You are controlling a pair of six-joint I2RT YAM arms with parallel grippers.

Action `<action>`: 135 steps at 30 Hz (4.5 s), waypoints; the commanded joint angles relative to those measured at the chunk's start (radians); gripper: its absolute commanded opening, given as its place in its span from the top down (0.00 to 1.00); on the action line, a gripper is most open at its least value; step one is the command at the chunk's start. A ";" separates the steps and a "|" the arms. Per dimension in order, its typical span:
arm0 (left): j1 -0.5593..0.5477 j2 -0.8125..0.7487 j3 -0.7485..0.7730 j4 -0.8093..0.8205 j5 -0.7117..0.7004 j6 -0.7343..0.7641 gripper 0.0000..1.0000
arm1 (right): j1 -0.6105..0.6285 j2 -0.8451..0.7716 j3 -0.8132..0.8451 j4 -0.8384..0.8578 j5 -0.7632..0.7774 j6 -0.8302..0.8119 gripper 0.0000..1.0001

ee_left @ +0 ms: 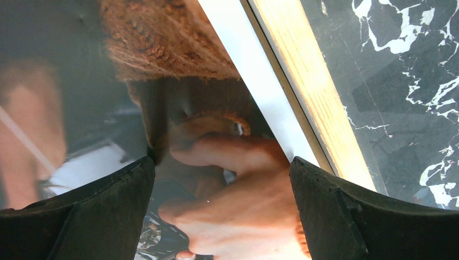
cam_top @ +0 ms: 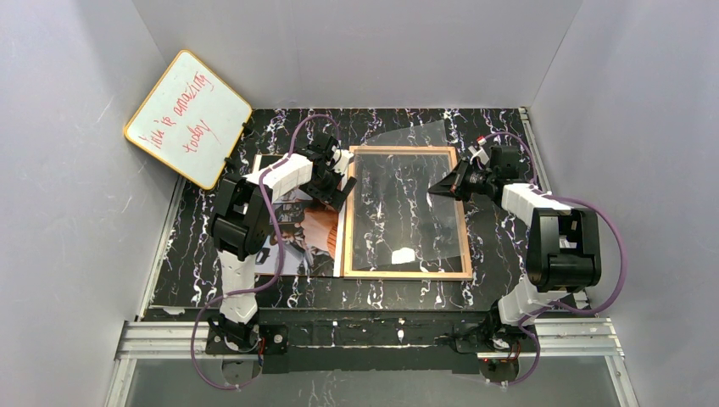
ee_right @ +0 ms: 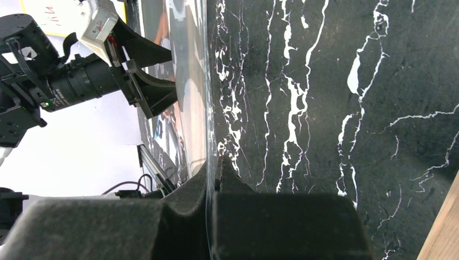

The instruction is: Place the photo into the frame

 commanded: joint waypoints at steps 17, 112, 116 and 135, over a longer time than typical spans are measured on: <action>-0.013 0.040 -0.044 -0.040 0.077 -0.012 0.08 | 0.005 -0.040 -0.011 -0.015 0.078 -0.023 0.99; -0.013 0.032 -0.063 -0.032 0.062 0.008 0.08 | 0.125 0.071 0.269 -0.428 0.638 -0.279 0.01; -0.013 0.033 -0.064 -0.031 0.058 0.010 0.08 | 0.125 0.073 0.274 -0.433 0.651 -0.282 0.01; -0.013 0.038 -0.059 -0.031 0.062 0.006 0.07 | 0.125 0.072 0.245 -0.385 0.638 -0.248 0.04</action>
